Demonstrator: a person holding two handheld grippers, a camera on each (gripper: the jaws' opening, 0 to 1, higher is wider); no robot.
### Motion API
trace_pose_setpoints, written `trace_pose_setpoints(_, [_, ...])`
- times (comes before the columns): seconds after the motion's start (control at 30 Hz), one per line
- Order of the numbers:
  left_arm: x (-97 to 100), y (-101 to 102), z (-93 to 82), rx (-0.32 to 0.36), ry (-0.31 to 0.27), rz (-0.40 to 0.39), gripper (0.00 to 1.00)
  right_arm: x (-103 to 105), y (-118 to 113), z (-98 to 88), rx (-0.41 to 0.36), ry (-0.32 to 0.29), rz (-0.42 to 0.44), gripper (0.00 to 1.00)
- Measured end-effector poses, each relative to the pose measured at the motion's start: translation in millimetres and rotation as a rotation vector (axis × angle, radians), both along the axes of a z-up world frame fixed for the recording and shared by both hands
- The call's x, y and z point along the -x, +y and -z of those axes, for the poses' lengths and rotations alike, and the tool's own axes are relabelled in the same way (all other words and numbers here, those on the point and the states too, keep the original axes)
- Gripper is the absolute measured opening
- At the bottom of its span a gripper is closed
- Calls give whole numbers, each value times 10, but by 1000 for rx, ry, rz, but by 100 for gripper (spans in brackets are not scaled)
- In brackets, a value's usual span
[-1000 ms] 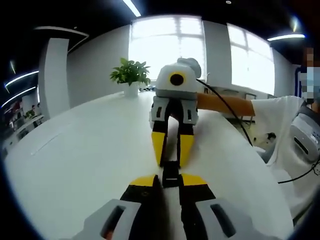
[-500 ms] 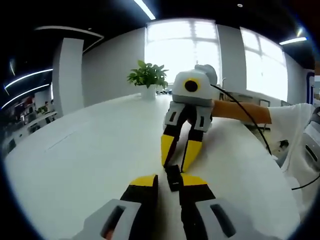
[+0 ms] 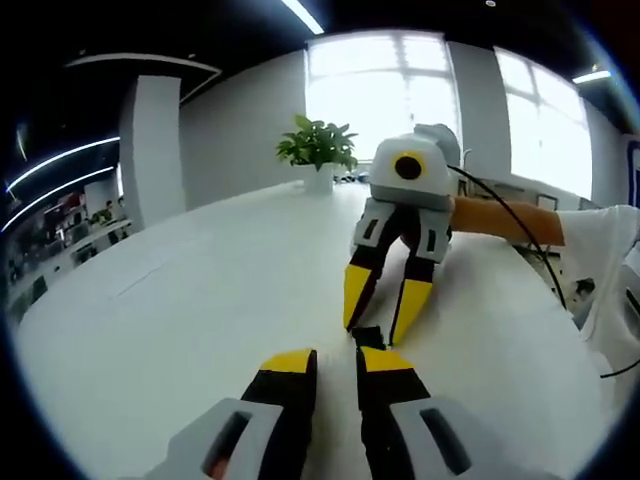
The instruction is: Snap the two parts of the plastic buckle together until the buckle closes and remains connected.
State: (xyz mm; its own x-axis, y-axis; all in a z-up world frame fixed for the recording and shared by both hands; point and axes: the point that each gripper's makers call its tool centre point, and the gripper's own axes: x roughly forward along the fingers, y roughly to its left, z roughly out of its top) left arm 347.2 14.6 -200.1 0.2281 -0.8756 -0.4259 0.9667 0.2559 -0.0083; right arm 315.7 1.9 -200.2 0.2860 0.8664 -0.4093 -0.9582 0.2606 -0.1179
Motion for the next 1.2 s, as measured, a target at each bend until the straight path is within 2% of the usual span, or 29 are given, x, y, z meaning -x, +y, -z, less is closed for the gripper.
trace_pose_setpoints(0.17, [9, 1, -80, 30, -3, -13, 15, -16, 3, 16, 15, 1, -4, 19])
trace_pose_setpoints(0.27, [47, 4, -140, 52, -5, -21, 15, -32, -11, 34, 15, 11, -3, 17])
trace_pose_setpoints(0.37, [19, 25, -196, 63, -16, -36, 15, -55, -29, 38, 0, 18, 6, 12])
trace_pose_setpoints(0.43, [-2, 39, -224, 74, -17, -46, 15, -75, -44, 39, -7, 21, 10, 12])
trace_pose_setpoints(0.57, [-77, 101, -312, 121, -11, -85, 15, -223, -90, 2, -31, 15, 35, 11])
trace_pose_setpoints(0.63, [-92, 127, -318, 128, -11, -98, 15, -281, -100, -9, -42, 24, 45, 11])
trace_pose_setpoints(0.67, [-96, 149, -315, 130, -10, -102, 15, -380, -102, -27, -52, 31, 48, 11])
trace_pose_setpoints(0.87, [-134, 246, -283, 139, -5, -130, 15, -410, -55, 29, -28, 31, 40, 11])
trace_pose_setpoints(1.03, [-154, 295, -296, 156, -6, -157, 15, -701, -159, 21, -42, 14, 141, 11])
trace_pose_setpoints(1.2, [-168, 309, -321, 165, -7, -164, 15, -884, -242, 22, -55, 21, 196, 11])
